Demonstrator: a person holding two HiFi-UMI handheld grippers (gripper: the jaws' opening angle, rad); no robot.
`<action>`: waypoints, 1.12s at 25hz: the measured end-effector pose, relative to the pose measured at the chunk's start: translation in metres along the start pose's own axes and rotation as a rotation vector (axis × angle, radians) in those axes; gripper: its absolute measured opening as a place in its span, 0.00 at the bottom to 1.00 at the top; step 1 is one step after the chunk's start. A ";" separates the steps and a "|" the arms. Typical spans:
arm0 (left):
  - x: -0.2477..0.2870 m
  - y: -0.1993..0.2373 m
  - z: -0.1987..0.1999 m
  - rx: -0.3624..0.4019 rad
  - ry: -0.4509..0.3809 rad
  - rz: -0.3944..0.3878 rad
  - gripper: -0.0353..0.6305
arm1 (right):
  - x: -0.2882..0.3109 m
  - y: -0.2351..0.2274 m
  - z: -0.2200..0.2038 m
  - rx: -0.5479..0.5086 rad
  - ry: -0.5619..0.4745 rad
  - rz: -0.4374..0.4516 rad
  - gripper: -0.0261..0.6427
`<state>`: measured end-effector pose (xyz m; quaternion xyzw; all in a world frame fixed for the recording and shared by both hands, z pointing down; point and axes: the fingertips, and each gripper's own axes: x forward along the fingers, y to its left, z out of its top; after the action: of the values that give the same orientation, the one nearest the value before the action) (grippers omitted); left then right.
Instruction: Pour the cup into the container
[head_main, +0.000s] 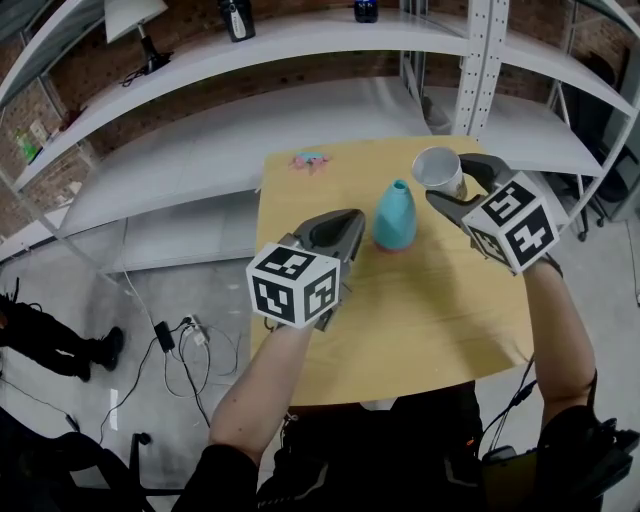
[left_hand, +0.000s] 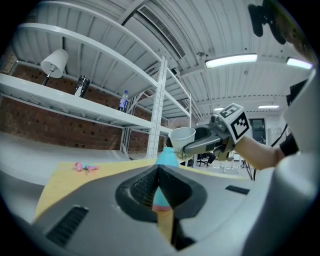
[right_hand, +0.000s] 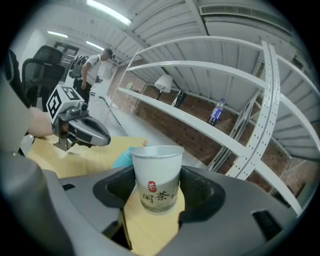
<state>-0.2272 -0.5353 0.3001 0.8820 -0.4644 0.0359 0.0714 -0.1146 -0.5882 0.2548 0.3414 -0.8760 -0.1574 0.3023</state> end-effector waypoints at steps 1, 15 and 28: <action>0.000 0.001 -0.001 0.000 0.001 0.000 0.05 | 0.001 0.000 0.000 -0.021 0.011 -0.003 0.46; 0.007 0.003 -0.010 -0.008 0.013 -0.011 0.05 | 0.003 0.001 0.006 -0.191 0.092 -0.006 0.46; 0.007 0.005 -0.012 0.008 0.012 -0.005 0.05 | 0.010 0.007 0.010 -0.346 0.163 -0.015 0.46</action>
<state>-0.2277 -0.5422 0.3131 0.8832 -0.4616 0.0430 0.0710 -0.1304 -0.5896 0.2550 0.3024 -0.8059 -0.2799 0.4252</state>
